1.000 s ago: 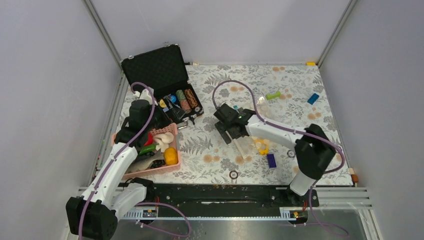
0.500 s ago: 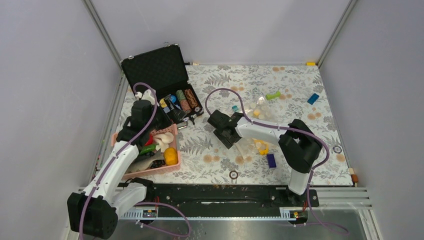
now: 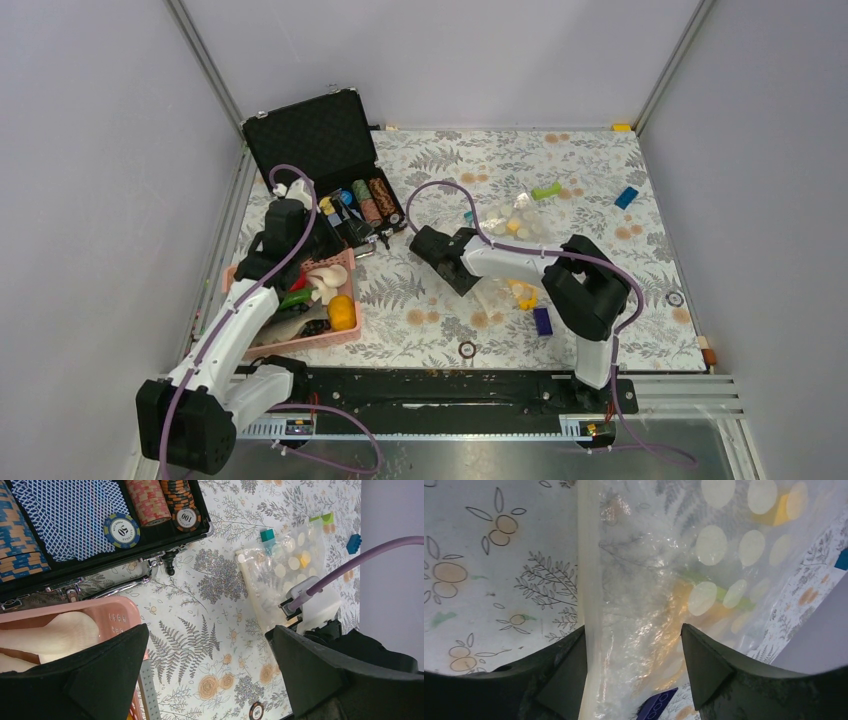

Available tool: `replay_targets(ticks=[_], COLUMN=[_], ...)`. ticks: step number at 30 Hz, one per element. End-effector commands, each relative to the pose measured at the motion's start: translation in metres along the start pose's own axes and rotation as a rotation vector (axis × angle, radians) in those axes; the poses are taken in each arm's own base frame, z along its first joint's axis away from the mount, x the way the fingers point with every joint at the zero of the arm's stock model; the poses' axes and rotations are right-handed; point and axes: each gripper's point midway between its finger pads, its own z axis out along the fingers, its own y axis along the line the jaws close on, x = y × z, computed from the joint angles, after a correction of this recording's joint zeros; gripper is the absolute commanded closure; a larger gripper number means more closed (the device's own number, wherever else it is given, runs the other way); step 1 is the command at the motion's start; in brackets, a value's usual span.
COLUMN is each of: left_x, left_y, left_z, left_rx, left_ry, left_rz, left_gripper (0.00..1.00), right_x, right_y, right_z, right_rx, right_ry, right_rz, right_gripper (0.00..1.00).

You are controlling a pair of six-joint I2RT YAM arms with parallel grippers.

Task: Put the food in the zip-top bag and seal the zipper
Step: Pick up the zipper food storage bag at the center of the board.

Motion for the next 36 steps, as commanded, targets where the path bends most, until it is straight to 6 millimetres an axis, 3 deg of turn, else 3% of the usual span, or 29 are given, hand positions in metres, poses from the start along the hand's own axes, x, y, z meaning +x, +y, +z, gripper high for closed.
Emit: replay_targets(ticks=[1, 3, 7, 8, 11, 17, 21, 27, 29, 36], left_x=[-0.009, -0.008, -0.007, -0.008, -0.007, 0.0, 0.012, 0.012, 0.009, 0.003], left_y=[-0.009, -0.009, -0.015, -0.017, -0.025, -0.06, -0.113, -0.193, -0.2, -0.198], left_z=[0.002, 0.003, 0.005, 0.006, 0.008, 0.009, 0.005, -0.013, -0.015, -0.014], left_rx=[0.038, 0.037, 0.072, 0.086, 0.132, 0.226, 0.355, 0.514, 0.508, 0.449], left_ry=[-0.028, -0.024, -0.011, -0.011, 0.0, 0.036, 0.087, 0.073, 0.053, -0.001], left_rz=[0.028, 0.029, 0.039, 0.04, 0.041, 0.074, 0.133, 0.24, 0.232, 0.221], left_gripper=[0.01, 0.01, 0.01, 0.01, 0.01, 0.01, 0.01, 0.01, 0.01, 0.01], right_x=[-0.005, -0.008, -0.013, -0.015, -0.024, -0.045, -0.06, -0.08, -0.083, -0.094], right_y=[-0.017, -0.019, -0.03, -0.033, -0.044, -0.075, -0.089, -0.085, -0.08, -0.058], right_z=[-0.007, -0.008, -0.014, -0.018, -0.036, -0.095, -0.139, -0.192, -0.207, -0.244], right_rx=[0.088, 0.103, 0.146, 0.15, 0.144, 0.082, -0.012, -0.225, -0.305, -0.531], right_ry=[-0.016, -0.028, -0.059, -0.076, -0.147, -0.35, -0.473, -0.616, -0.645, -0.721], right_rz=[0.014, 0.023, 0.047, 0.066, 0.148, 0.356, 0.417, 0.441, 0.452, 0.448], right_gripper=[0.36, 0.53, 0.97, 1.0, 1.0, 1.0, 1.0, 1.0, 1.0, 1.0])
